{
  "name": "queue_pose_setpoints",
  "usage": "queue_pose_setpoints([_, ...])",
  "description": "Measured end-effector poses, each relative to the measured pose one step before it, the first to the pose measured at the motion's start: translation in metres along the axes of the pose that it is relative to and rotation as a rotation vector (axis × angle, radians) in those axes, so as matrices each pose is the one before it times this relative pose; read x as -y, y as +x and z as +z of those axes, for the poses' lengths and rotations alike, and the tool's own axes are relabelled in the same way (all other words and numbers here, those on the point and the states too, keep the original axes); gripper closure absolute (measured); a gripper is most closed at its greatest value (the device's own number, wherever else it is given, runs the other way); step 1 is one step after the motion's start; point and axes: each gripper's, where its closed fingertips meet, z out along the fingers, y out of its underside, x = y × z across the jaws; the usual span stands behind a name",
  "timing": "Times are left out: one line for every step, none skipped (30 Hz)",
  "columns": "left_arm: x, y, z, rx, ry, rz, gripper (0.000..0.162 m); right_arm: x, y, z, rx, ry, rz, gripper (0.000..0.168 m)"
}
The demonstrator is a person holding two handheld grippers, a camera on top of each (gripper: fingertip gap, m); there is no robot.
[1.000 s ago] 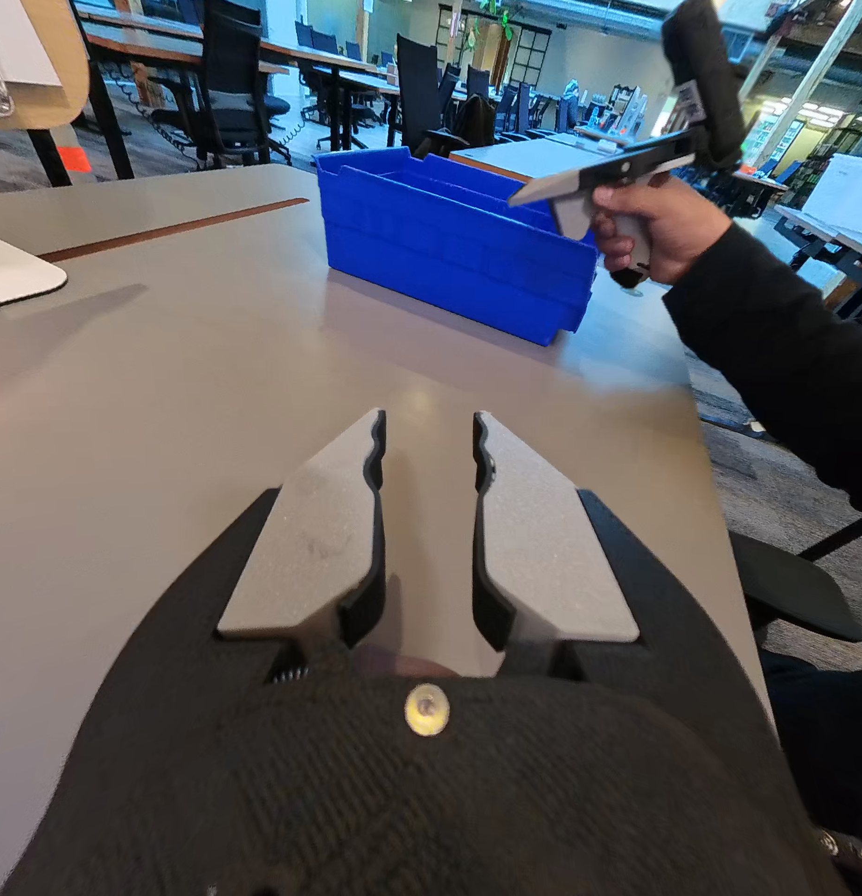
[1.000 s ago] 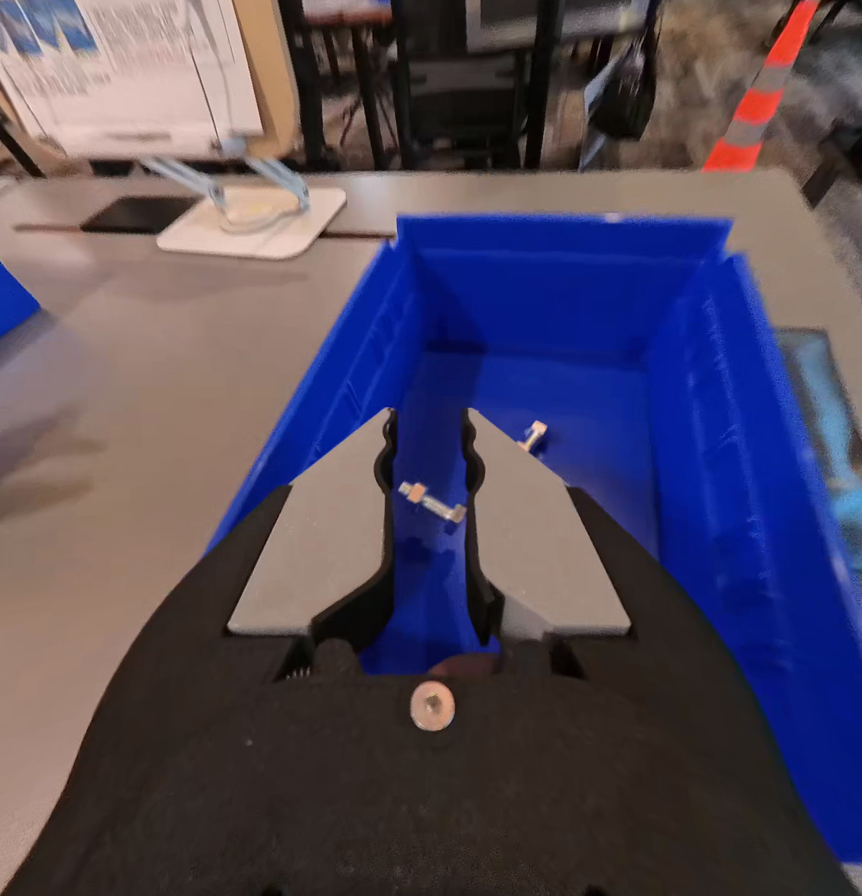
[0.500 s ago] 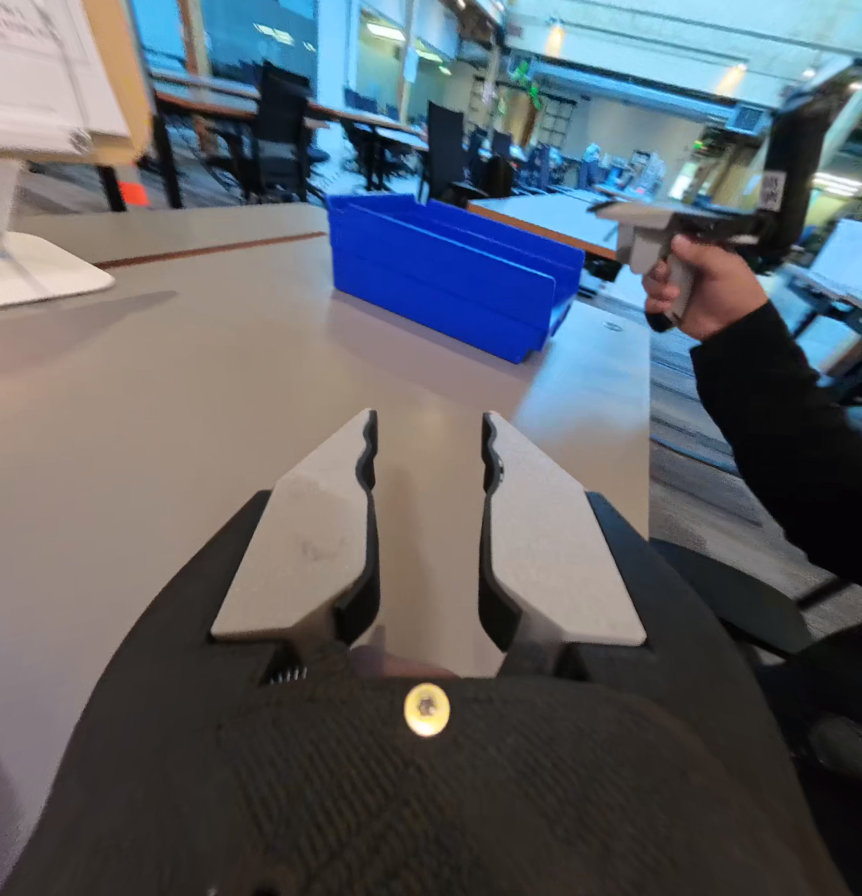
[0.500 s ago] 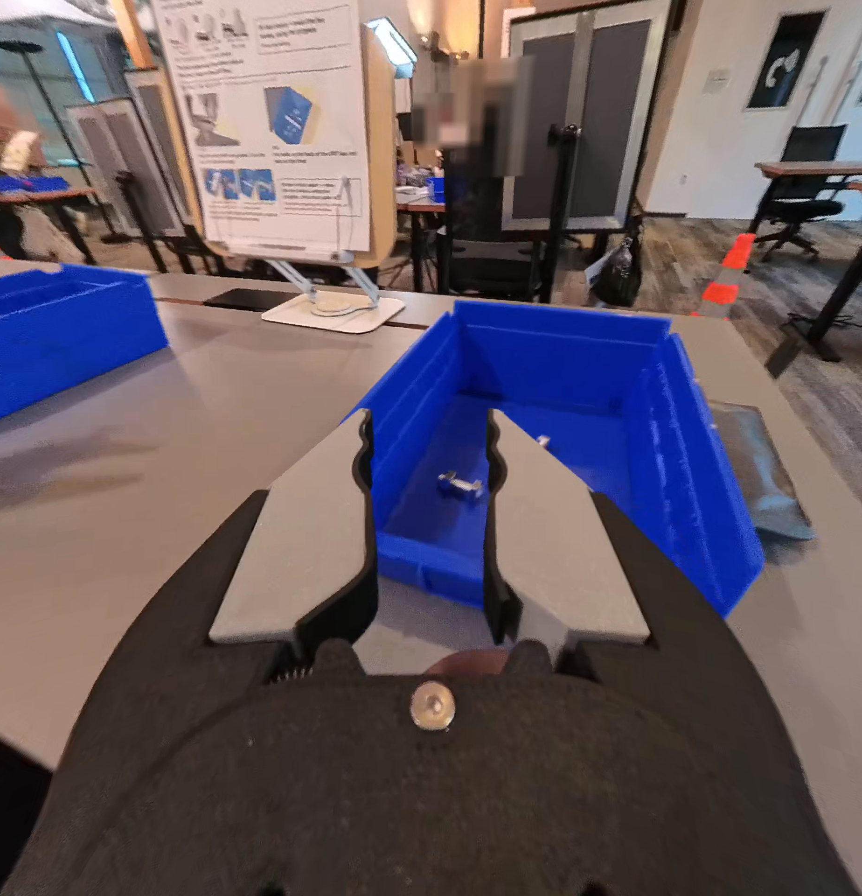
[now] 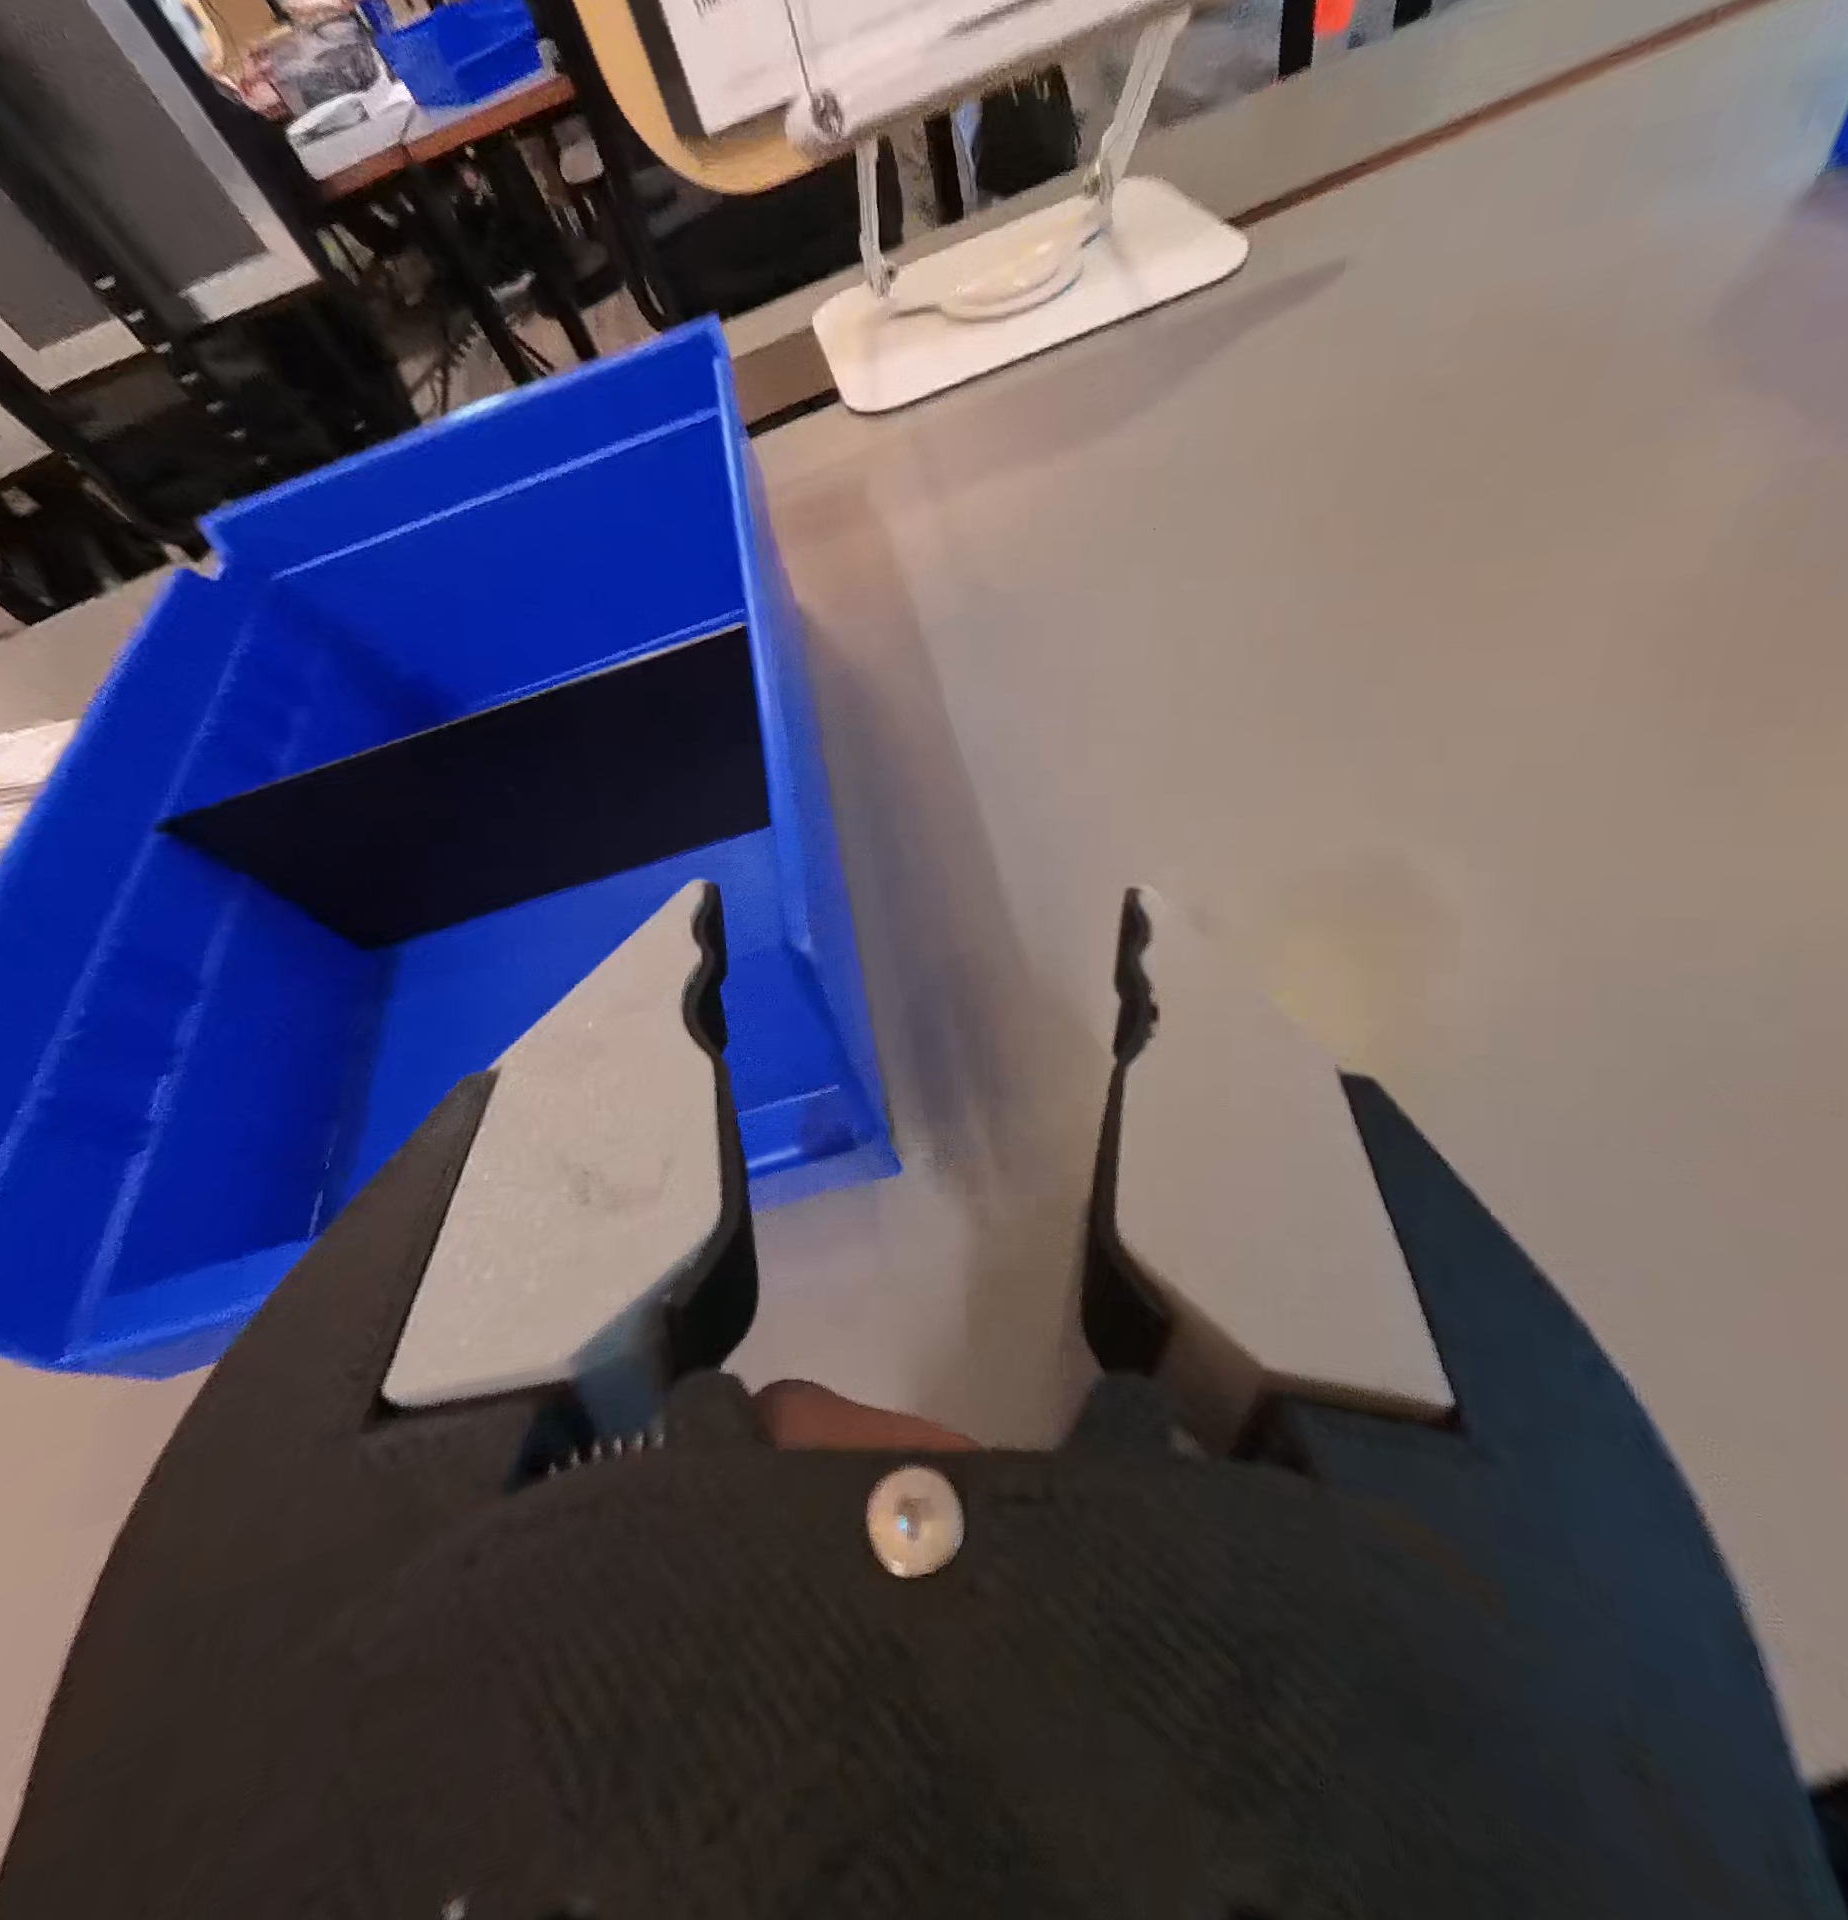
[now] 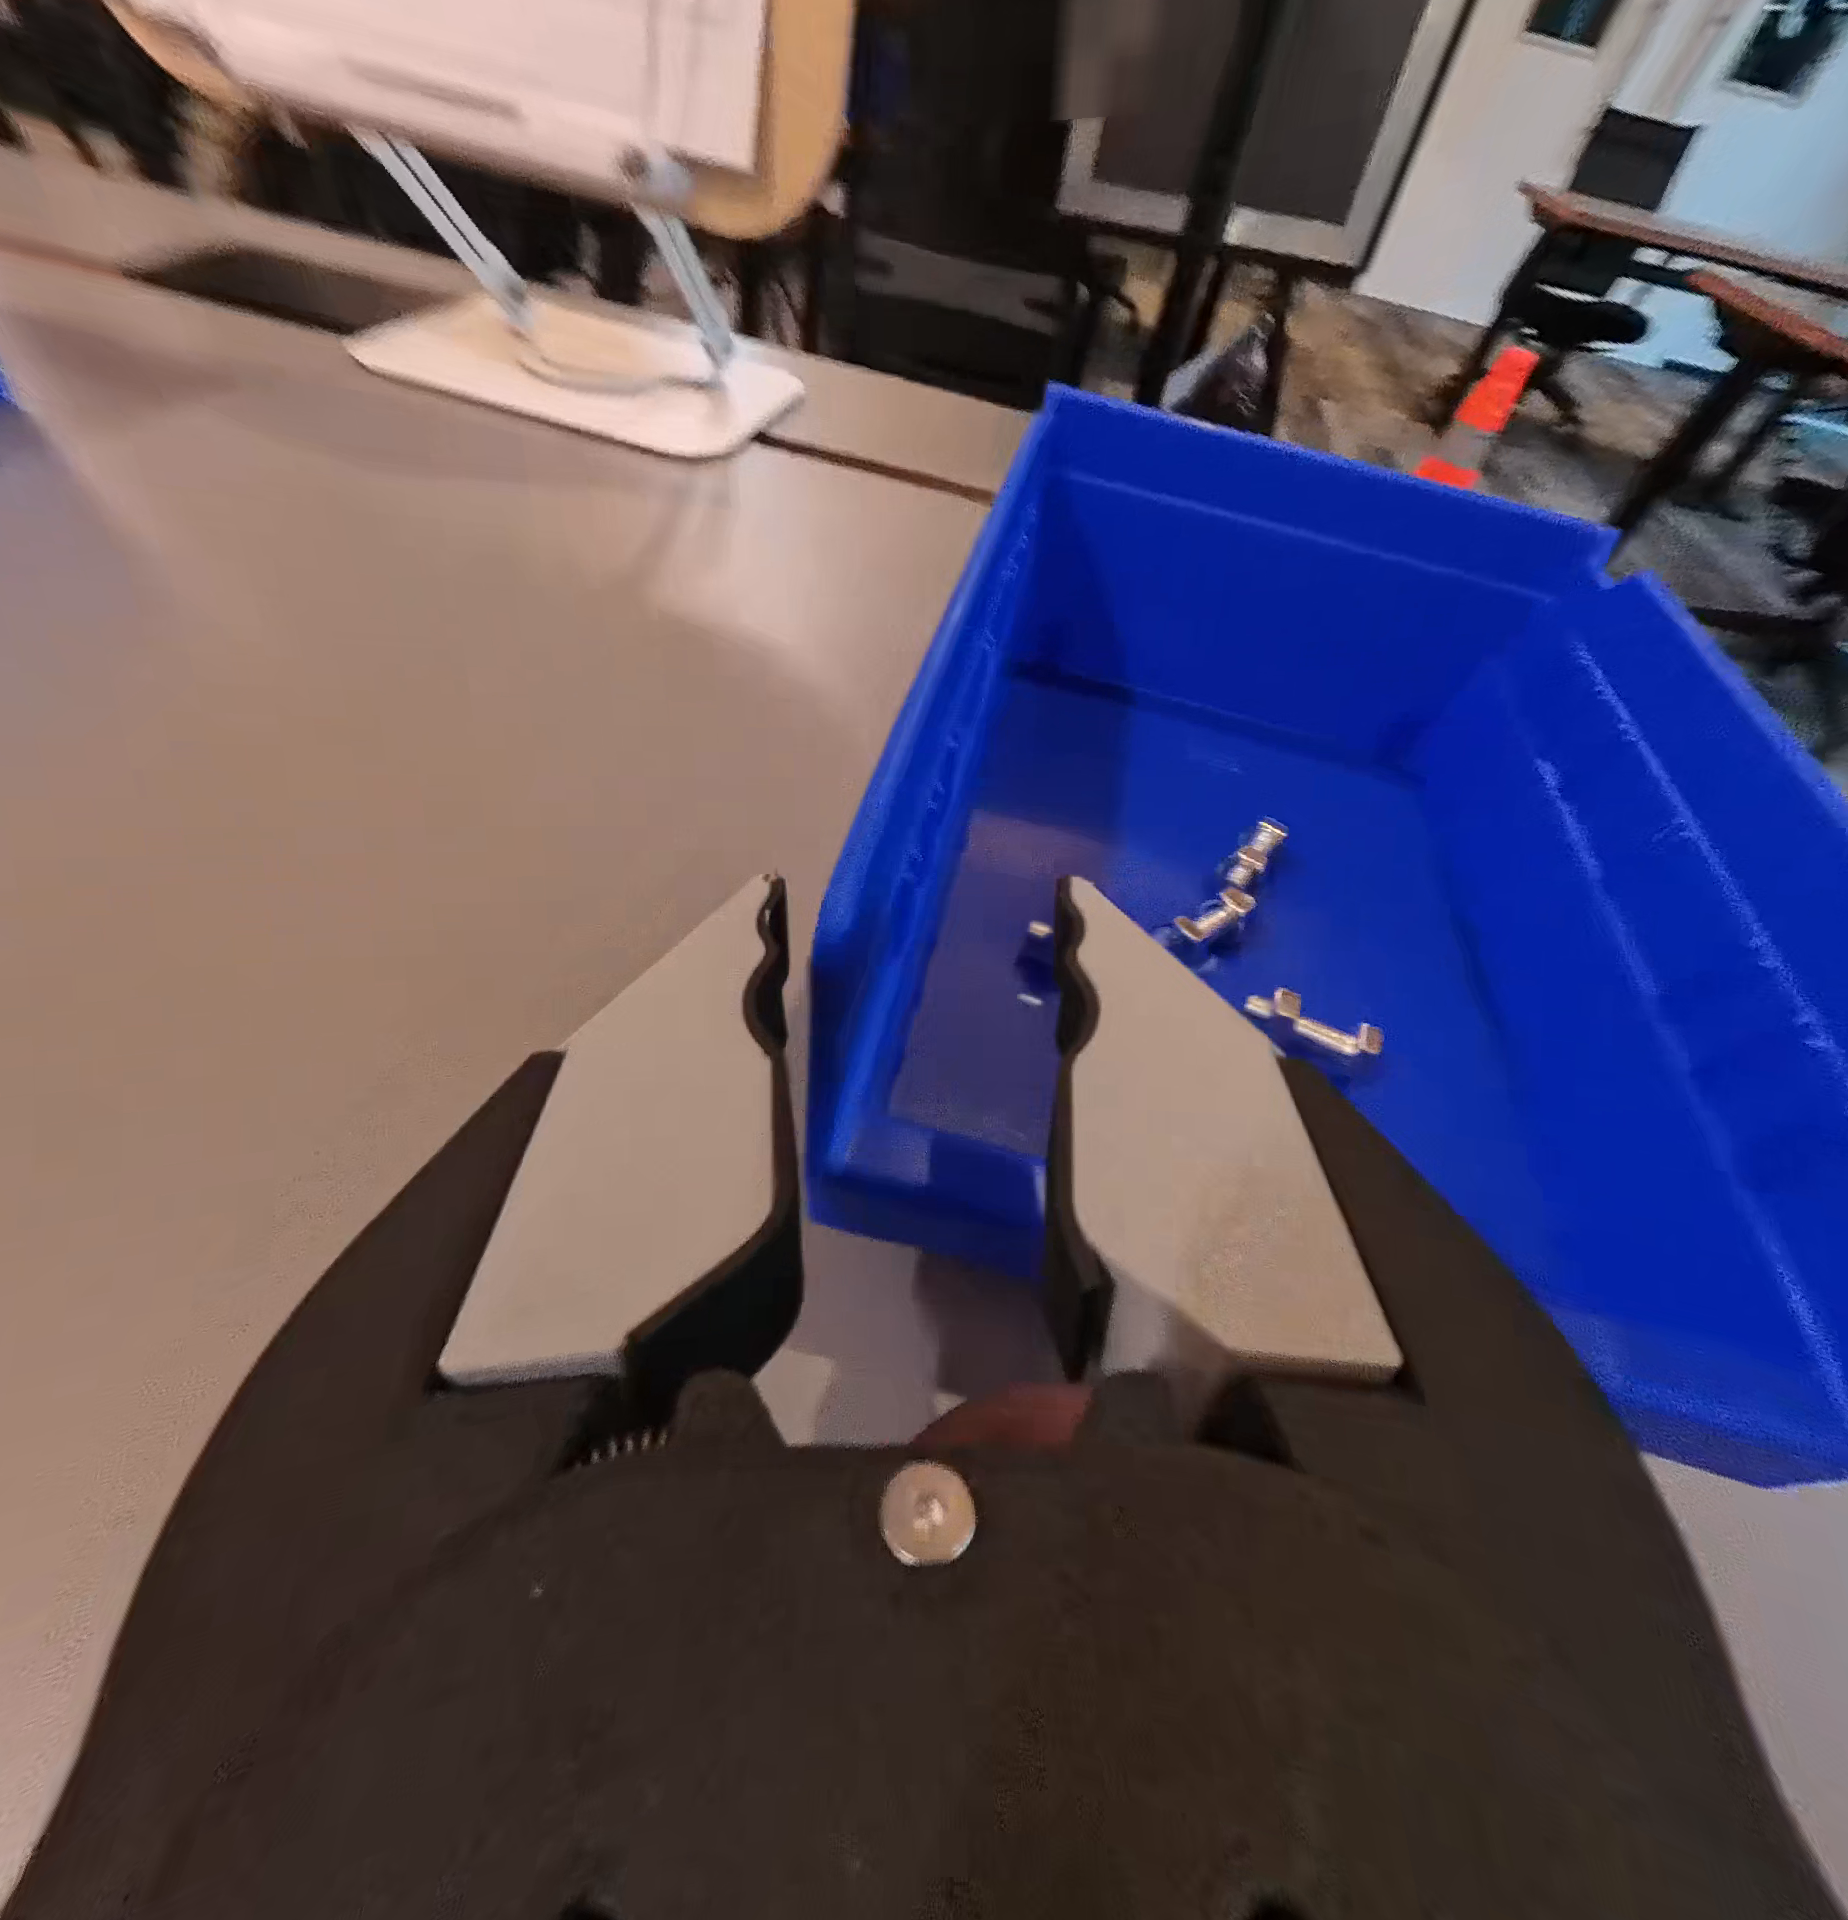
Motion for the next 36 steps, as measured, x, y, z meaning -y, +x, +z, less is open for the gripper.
queue_pose_setpoints([-0.00433, -0.00018, 0.00935, -0.001, -0.0225, 0.0022, 0.09, -0.00302, 0.00247, 0.00672, -0.0368, -0.028, -0.031, 0.123])
queue_pose_setpoints([-0.00461, -0.00269, 0.0095, 0.0096, -0.0307, 0.0102, 0.103, -0.00219, 0.0012, 0.00562, -0.0211, -0.0214, -0.0229, 0.124])
queue_pose_setpoints([-0.0036, -0.00613, 0.00854, 0.0301, -0.0239, 0.0184, 0.119, -0.0017, -0.00089, 0.00417, -0.0011, -0.0202, -0.0152, 0.131])
queue_pose_setpoints([-0.00243, -0.0082, 0.00684, 0.0447, -0.0119, 0.029, 0.137, -0.00134, -0.00385, 0.00235, 0.0222, -0.0185, -0.0112, 0.145])
queue_pose_setpoints([-0.00024, -0.00712, 0.0045, 0.0358, 0.0074, 0.0354, 0.151, -0.00084, -0.00418, 0.00084, 0.0243, -0.0147, -0.0064, 0.155])
queue_pose_setpoints([-0.00046, -0.00404, 0.00263, 0.005, 0.0035, -0.0112, 0.153, -0.00066, -0.00075, 0.0001, 0.0008, -0.0105, -0.015, 0.156])
queue_pose_setpoints([-0.00175, -0.00701, 0.0008, 0.0093, -0.0029, -0.0014, 0.156, -0.00136, 0.00239, -0.00068, -0.0181, -0.0149, -0.0182, 0.159])
queue_pose_setpoints([-0.00305, -0.00547, -0.00057, -0.0147, -0.0109, 0.0175, 0.156, -0.00241, 0.00519, -0.00184, -0.0279, -0.0228, -0.0172, 0.163])
queue_pose_setpoints([-0.00267, -0.00541, -0.00252, -0.0248, -0.0054, -0.0165, 0.157, -0.0033, 0.00632, -0.00308, -0.0251, -0.0241, -0.0257, 0.166])
queue_pose_setpoints([-0.00142, -0.00734, -0.00422, -0.0168, 0.0133, -0.0258, 0.157, -0.00337, 0.00278, -0.0043, 0.0075, -0.0161, -0.0274, 0.166])
queue_pose_setpoints([0.00003, -0.00846, -0.00596, -0.0153, 0.0252, -0.037, 0.158, -0.00274, -0.00279, -0.00636, 0.0485, -0.0079, -0.0008, 0.166])
queue_pose_setpoints([0.00161, -0.00899, -0.00786, -0.0214, 0.0312, -0.0419, 0.159, -0.00208, -0.00594, -0.00865, 0.059, -0.0023, 0.0073, 0.165])
queue_pose_setpoints([0.00231, -0.00956, -0.00921, -0.0156, 0.0259, -0.0118, 0.158, -0.00211, -0.00703, -0.00962, 0.0433, -0.004, -0.0162, 0.165])
queue_pose_setpoints([0.00518, -0.00814, -0.01031, -0.0203, 0.036, -0.0228, 0.157, -0.00192, -0.00987, -0.00907, 0.0383, -0.0089, -0.0258, 0.165])
queue_pose_setpoints([0.0059, -0.00901, -0.01071, -0.0084, 0.0177, -0.0371, 0.158, -0.0003, -0.01314, -0.00748, 0.0434, -0.0066, -0.0169, 0.165])
queue_pose_setpoints([0.00534, -0.01159, -0.00986, 0.0136, -0.0007, -0.0045, 0.158, 0.00189, -0.01526, -0.0054, 0.0412, 0.0009, -0.0123, 0.165])
queue_pose_setpoints([0.00572, -0.01054, -0.00847, 0.0136, -0.0012, 0.0126, 0.158, 0.00361, -0.01571, -0.0033, 0.0341, 0.0034, -0.016, 0.164])
queue_pose_setpoints([0.00721, -0.00954, -0.00723, 0.0151, 0.0073, 0.0143, 0.158, 0.00522, -0.01555, -0.00131, 0.0302, 0.0052, -0.0119, 0.164])
queue_pose_setpoints([0.00981, -0.00935, -0.00713, 0.0168, 0.0192, 0.0116, 0.158, 0.00695, -0.01617, 0.00092, 0.0319, 0.0101, -0.0037, 0.164])
queue_pose_setpoints([0.01171, -0.00832, -0.00696, 0.0089, 0.023, 0.0029, 0.158, 0.00773, -0.01671, 0.00323, 0.0317, 0.0115, -0.0034, 0.164])
queue_pose_setpoints([0.01428, -0.00792, -0.00743, 0.0058, 0.0271, -0.0048, 0.158, 0.00809, -0.01701, 0.0057, 0.0287, 0.0101, -0.0045, 0.164])
queue_pose_setpoints([0.01649, -0.0063, -0.00749, 0.0025, 0.029, -0.0091, 0.158, 0.00871, -0.01715, 0.00767, 0.0238, 0.0077, -0.0075, 0.164])
queue_pose_setpoints([0.01715, -0.004, -0.00697, -0.0025, 0.0188, 0.0018, 0.158, 0.00948, -0.01674, 0.00923, 0.0165, 0.0055, -0.0109, 0.164])
queue_pose_setpoints([0.01789, -0.00177, -0.00583, -0.0031, 0.0181, 0.0083, 0.158, 0.01086, -0.01649, 0.01068, 0.012, 0.0069, -0.0093, 0.164])
queue_pose_setpoints([0.01767, 0.00093, -0.00403, -0.0094, 0.0137, 0.0113, 0.158, 0.0121, -0.01678, 0.0119, 0.0106, 0.0103, -0.0035, 0.164])
queue_pose_setpoints([0.01699, 0.00219, -0.00267, -0.0086, 0.0115, 0.0217, 0.158, 0.01233, -0.01707, 0.01295, 0.0072, 0.0104, -0.0071, 0.164])
queue_pose_setpoints([0.0164, 0.00322, -0.00106, -0.01, 0.013, 0.017, 0.158, 0.01226, -0.01641, 0.01401, 0.0013, 0.0093, -0.0166, 0.164])
queue_pose_setpoints([0.0151, 0.00409, 0.0003, -0.012, 0.0137, 0.0103, 0.158, 0.0127, -0.01574, 0.01533, 0.0002, 0.0105, -0.0136, 0.163])
queue_pose_setpoints([0.01372, 0.00426, 0.00144, -0.0101, 0.0154, 0.0064, 0.158, 0.01318, -0.01538, 0.01643, 0.0039, 0.0118, -0.0055, 0.161])
queue_pose_setpoints([0.01186, 0.00478, 0.00252, -0.0104, 0.0154, 0.0026, 0.158, 0.01364, -0.01545, 0.01714, 0.0073, 0.0144, -0.0096, 0.159])
queue_pose_setpoints([0.0099, 0.00523, 0.00313, -0.0089, 0.0164, 0.001, 0.158, 0.01569, -0.01537, 0.01767, 0.0095, 0.029, -0.0141, 0.155])
queue_pose_setpoints([0.00802, 0.0056, 0.00374, -0.0088, 0.0164, -0.0012, 0.158, 0.01701, -0.01587, 0.01732, 0.0176, 0.0362, -0.0053, 0.152])
queue_pose_setpoints([0.0063, 0.00575, 0.00423, -0.0086, 0.0169, -0.0049, 0.158, 0.01654, -0.01706, 0.01573, 0.0306, 0.0288, 0.0055, 0.147])
queue_pose_setpoints([0.00473, 0.0059, 0.00422, -0.0102, 0.0167, -0.0091, 0.158, 0.01643, -0.01762, 0.01198, 0.0407, 0.0281, 0.0062, 0.144])
queue_pose_setpoints([0.00313, 0.00538, 0.0038, -0.0112, 0.0131, -0.0079, 0.159, 0.01589, -0.01549, 0.00639, 0.0405, 0.0296, -0.0004, 0.148])
queue_pose_setpoints([0.00156, 0.00441, 0.00296, -0.0127, 0.0077, -0.0068, 0.158, 0.01513, -0.0117, -0.00115, 0.0378, 0.0336, -0.0053, 0.152])
